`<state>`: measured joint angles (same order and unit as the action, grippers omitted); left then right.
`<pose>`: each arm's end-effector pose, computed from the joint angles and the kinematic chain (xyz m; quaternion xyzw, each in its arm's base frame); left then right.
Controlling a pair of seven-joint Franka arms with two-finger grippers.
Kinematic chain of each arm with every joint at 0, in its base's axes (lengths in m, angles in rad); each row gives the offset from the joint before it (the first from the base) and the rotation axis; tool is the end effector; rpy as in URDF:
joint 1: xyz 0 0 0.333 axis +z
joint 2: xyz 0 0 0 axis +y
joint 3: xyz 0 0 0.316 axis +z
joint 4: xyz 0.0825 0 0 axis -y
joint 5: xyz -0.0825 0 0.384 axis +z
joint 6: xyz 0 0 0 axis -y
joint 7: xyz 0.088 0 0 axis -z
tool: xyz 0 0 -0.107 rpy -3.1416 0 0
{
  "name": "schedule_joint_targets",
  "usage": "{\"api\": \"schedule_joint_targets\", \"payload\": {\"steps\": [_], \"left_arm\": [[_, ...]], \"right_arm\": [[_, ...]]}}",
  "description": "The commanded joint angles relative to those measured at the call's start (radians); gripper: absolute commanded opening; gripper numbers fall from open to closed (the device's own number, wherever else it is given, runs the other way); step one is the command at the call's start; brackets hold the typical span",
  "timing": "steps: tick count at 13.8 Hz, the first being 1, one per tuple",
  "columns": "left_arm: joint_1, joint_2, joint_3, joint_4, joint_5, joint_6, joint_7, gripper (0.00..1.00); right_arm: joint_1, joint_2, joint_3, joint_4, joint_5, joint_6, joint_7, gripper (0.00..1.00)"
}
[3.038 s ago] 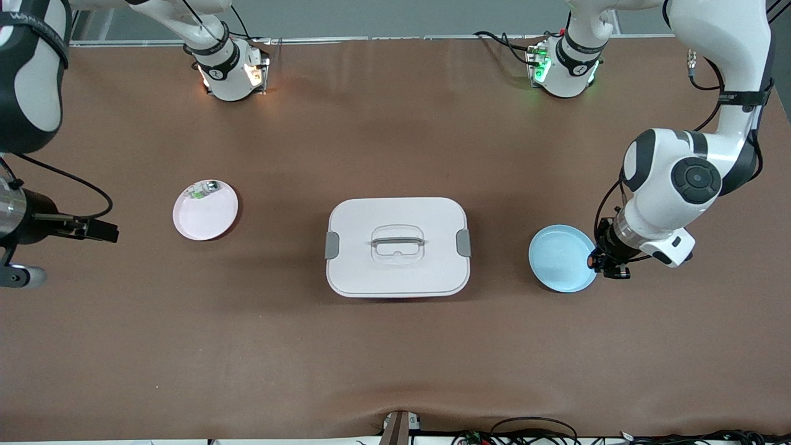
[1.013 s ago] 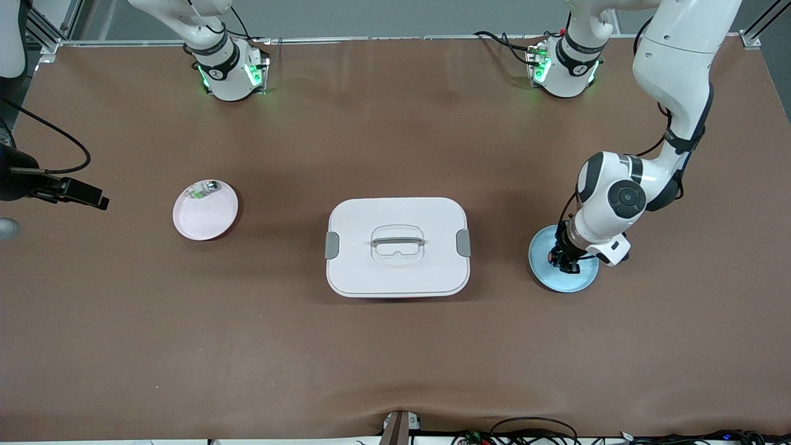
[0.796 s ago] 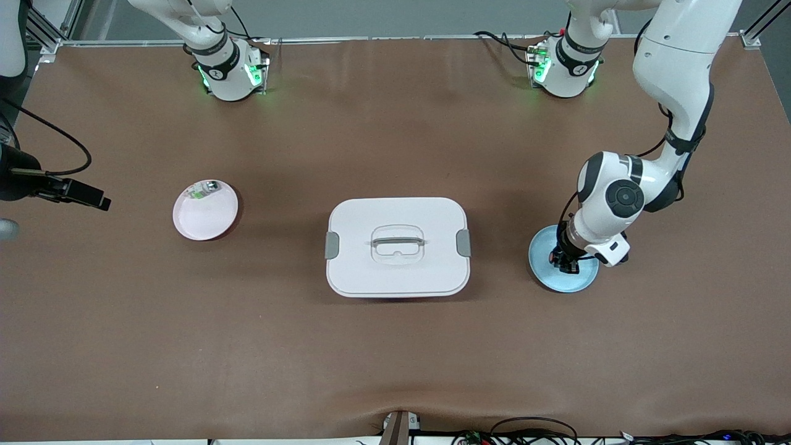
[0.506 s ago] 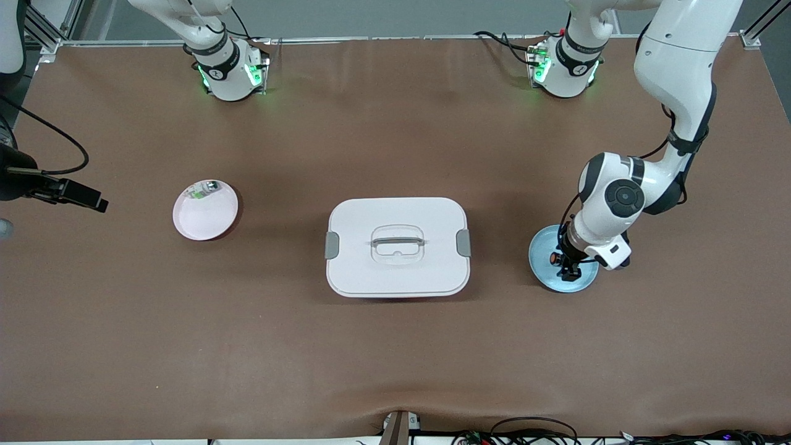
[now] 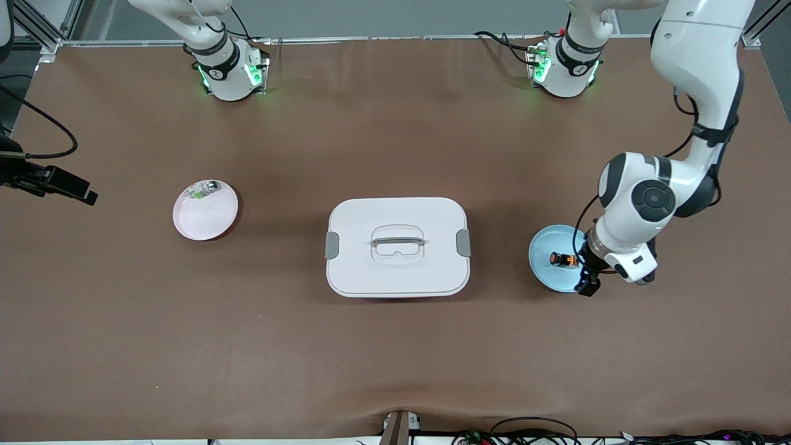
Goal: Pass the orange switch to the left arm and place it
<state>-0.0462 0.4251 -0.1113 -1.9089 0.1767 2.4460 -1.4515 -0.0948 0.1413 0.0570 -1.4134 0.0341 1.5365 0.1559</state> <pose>0.6323 -0.0960 0.2861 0.8297 0.5539 0.0676 0.0157 0.5944 -0.0213 0.6145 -0.9951 0.0965 0.0102 0.0205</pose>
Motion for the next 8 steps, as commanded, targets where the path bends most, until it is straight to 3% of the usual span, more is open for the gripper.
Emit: {"api": "schedule_joint_targets", "payload": {"steps": [1,8], "left_arm": [[0.023,-0.038,-0.005,0.014,0.018,-0.07,0.24,1.0],[0.075,-0.054,-0.01,0.125,-0.069,-0.287,0.829,1.0]], "right_arm": [[-0.009,-0.011,0.003,-0.019,0.001,0.002,0.001,1.0],[-0.008,-0.025,0.003,-0.016,0.0,-0.016,0.001,1.0]]}}
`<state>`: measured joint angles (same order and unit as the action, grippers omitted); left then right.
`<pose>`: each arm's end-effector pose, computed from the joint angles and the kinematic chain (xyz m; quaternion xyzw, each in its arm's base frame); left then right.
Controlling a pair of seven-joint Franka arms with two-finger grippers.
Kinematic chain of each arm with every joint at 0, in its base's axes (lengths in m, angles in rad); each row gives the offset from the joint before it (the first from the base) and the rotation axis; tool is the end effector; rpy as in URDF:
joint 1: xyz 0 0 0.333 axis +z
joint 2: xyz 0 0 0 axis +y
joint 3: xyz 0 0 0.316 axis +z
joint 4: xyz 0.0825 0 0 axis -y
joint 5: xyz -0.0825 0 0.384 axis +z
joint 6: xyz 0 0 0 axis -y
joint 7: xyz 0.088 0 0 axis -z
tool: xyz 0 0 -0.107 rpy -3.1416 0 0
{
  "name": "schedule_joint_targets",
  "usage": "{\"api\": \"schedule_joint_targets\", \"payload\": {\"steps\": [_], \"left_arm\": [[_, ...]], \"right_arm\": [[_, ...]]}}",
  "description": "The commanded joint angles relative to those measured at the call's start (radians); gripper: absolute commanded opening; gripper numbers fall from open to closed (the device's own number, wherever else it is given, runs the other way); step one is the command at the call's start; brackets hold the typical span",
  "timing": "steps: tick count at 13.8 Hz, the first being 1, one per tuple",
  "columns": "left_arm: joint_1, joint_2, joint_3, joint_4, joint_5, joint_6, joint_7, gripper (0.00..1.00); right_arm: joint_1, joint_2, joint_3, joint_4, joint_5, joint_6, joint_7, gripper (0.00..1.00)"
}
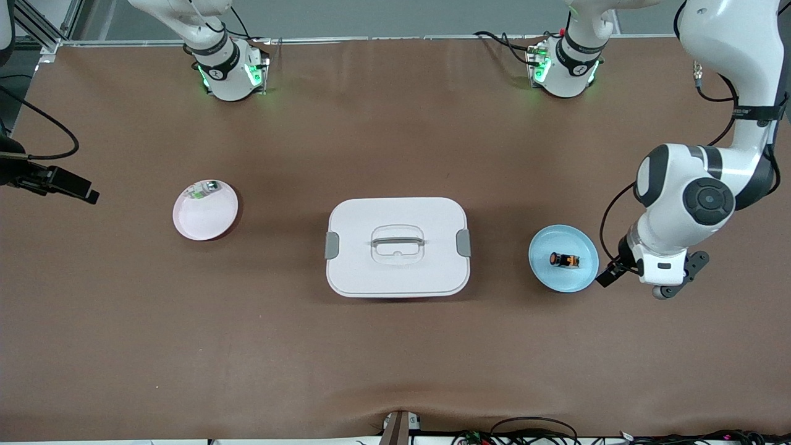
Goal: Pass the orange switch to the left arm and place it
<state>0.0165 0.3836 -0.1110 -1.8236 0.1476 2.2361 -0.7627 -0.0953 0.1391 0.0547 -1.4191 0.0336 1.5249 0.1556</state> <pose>0.6418 -0.0514 0.3303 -0.9563 -0.2893 -0.0306 0.0279 0.5923 -0.0228 0.6122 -0.9949 0.0976 0.0177 0.0196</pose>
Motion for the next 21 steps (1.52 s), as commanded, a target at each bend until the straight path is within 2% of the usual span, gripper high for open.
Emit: {"api": "schedule_joint_targets", "payload": {"steps": [1,4,9,15,21], "left_arm": [[0.028,-0.011,-0.012,0.07,-0.068,-0.12,0.214,1.0],[0.04,-0.032,-0.01,0.099,-0.098,-0.179,0.403,1.0],[0.072,-0.075,-0.009,0.125,-0.1,-0.204,0.597,1.0],[0.114,-0.136,-0.01,0.152,-0.102,-0.205,0.669,1.0],[0.123,-0.262,-0.01,0.144,-0.137,-0.306,0.711,1.0]], "right_arm": [[-0.007,-0.023,0.005,-0.011,0.0,-0.003,0.001,1.0],[-0.007,-0.024,0.005,-0.009,0.0,-0.006,0.001,1.0],[-0.007,-0.024,0.004,-0.009,0.0,-0.002,0.001,1.0],[-0.007,-0.023,0.004,-0.009,-0.001,0.003,0.001,1.0],[-0.007,-0.021,0.004,-0.009,-0.001,0.004,0.001,1.0]]}}
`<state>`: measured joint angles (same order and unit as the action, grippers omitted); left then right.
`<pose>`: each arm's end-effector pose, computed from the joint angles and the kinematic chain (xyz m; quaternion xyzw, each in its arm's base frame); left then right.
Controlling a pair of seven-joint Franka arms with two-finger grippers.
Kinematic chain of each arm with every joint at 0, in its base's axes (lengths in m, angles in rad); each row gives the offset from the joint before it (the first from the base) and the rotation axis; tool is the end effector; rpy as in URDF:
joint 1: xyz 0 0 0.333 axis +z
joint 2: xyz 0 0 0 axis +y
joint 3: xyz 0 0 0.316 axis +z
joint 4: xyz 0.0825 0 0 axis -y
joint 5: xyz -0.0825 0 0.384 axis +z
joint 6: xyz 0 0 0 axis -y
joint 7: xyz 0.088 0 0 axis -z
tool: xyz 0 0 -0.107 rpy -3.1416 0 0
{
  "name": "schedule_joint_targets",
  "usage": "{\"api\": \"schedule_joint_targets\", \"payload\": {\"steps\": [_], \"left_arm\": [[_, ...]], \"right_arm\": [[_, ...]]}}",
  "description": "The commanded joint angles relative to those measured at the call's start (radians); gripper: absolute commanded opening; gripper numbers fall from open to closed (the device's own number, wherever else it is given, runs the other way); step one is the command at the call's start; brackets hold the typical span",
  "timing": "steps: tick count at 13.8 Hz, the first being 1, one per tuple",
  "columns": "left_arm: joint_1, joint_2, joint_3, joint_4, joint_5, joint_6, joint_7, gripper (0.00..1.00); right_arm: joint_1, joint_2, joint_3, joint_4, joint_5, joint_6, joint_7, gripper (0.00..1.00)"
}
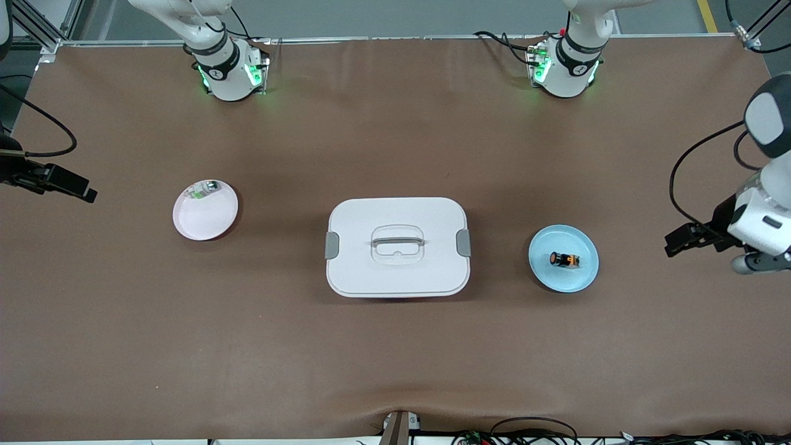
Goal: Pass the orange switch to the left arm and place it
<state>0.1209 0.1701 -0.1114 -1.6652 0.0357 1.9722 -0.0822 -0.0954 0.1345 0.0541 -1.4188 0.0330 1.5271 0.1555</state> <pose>0.6285 0.0127 0.5163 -0.9967 -0.0413 -0.0692 0.0050 0.5913 -0.0231 0.6152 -0.9949 0.0979 0.0141 0.0193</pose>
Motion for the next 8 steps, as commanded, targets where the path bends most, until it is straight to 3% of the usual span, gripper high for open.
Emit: {"api": "schedule_joint_targets", "payload": {"steps": [1,6,8], "left_arm": [[0.026,-0.064,-0.01,-0.016,-0.029,-0.064,0.033,1.0],[-0.002,-0.17,0.011,-0.062,-0.071,-0.107,0.045,1.0],[-0.131,-0.237,0.149,-0.112,-0.071,-0.107,0.055,1.0]], "right_arm": [[-0.007,-0.016,0.004,-0.009,-0.002,0.002,0.001,1.0],[-0.007,-0.01,0.004,-0.009,-0.004,0.007,-0.001,1.0],[-0.007,-0.01,0.004,-0.011,-0.004,0.007,-0.001,1.0]]}}
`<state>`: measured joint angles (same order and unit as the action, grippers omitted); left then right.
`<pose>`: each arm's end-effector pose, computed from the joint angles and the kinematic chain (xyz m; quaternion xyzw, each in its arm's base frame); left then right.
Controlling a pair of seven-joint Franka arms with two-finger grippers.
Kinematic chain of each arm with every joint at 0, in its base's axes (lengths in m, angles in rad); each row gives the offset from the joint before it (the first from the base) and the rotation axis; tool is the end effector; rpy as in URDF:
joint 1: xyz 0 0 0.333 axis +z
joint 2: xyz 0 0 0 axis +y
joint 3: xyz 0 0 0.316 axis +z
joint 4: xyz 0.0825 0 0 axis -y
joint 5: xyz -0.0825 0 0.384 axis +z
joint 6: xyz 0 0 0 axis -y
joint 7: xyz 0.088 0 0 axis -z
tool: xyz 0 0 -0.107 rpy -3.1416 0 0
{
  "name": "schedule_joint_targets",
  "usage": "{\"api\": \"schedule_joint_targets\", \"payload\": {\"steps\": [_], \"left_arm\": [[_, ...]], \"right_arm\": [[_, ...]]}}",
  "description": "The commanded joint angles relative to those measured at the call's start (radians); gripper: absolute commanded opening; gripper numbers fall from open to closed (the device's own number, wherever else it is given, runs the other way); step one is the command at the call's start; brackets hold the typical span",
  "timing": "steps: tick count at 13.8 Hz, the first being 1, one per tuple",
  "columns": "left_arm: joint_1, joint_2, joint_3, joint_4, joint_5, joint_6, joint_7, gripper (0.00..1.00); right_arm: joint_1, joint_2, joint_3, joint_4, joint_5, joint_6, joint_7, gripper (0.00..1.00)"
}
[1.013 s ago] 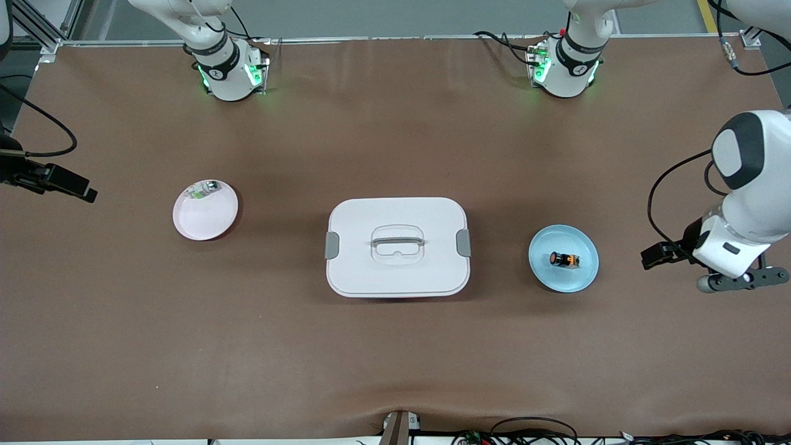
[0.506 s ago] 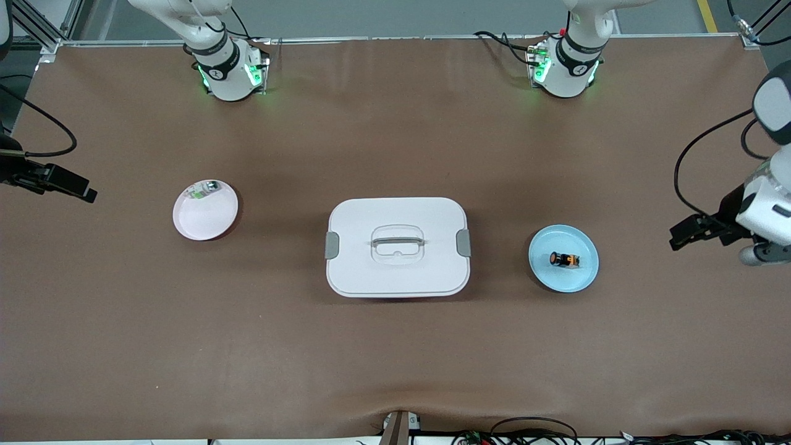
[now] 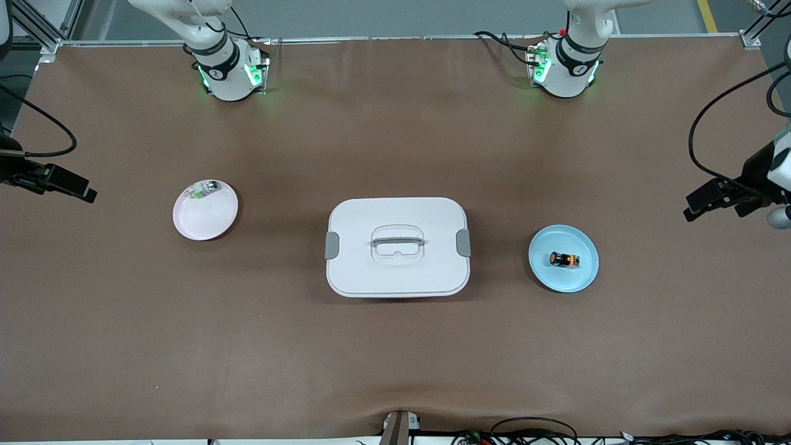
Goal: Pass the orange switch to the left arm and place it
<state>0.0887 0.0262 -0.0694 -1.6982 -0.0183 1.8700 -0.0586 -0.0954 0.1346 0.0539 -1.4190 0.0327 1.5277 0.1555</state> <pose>0.5853 0.0104 0.5765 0.9965 0.0410 0.0726 0.0113 0.5914 -0.0233 0.6151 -0.9949 0.0980 0.0140 0.0192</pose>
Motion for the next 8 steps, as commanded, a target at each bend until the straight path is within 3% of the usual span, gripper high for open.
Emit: {"api": "schedule_joint_targets", "payload": {"steps": [1,5,8], "left_arm": [[-0.112,-0.11,0.123,-0.092,-0.017,-0.005,0.037,1.0],[-0.107,-0.196,0.12,-0.176,-0.015,-0.005,0.042,1.0],[-0.109,-0.218,0.117,-0.179,-0.014,-0.005,0.04,1.0]], "right_arm": [[-0.009,-0.01,0.004,-0.009,-0.004,0.006,-0.001,1.0],[-0.009,-0.009,0.004,-0.009,-0.005,0.005,-0.002,1.0],[-0.007,-0.009,0.004,-0.011,-0.013,0.005,-0.002,1.0]]}}
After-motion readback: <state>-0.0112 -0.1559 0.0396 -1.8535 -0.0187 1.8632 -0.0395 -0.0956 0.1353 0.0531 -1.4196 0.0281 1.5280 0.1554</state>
